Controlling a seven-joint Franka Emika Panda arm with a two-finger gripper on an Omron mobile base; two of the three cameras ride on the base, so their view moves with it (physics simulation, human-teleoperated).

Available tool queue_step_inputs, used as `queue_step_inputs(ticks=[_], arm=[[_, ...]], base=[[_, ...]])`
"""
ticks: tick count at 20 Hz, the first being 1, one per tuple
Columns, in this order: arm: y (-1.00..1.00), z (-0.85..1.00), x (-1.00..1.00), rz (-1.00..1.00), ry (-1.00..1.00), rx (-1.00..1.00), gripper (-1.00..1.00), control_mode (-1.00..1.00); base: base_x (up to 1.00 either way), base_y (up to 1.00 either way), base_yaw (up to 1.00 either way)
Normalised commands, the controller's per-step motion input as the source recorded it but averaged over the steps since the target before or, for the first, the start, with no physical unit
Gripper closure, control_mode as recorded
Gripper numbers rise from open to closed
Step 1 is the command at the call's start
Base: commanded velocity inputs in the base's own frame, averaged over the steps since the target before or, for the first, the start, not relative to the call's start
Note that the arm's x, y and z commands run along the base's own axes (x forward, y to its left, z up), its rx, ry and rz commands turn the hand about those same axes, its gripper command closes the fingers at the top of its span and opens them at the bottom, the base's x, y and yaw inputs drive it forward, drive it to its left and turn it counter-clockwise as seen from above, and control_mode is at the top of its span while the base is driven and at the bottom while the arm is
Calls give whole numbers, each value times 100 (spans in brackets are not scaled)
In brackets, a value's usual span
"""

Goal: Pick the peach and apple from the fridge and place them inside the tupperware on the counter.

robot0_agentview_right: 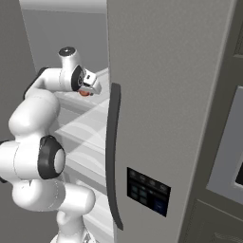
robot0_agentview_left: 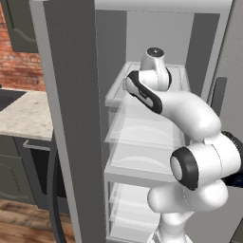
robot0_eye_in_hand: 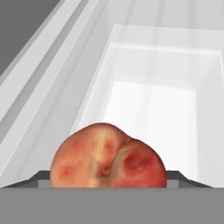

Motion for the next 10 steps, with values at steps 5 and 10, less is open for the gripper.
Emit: queue_step_inputs(ticks=[5, 10], arm=[[0, -9, -48, 0, -8, 0, 100, -100], [0, 1, -81, 0, -15, 0, 100, -100]], base=[[0, 0, 0], [0, 0, 0]])
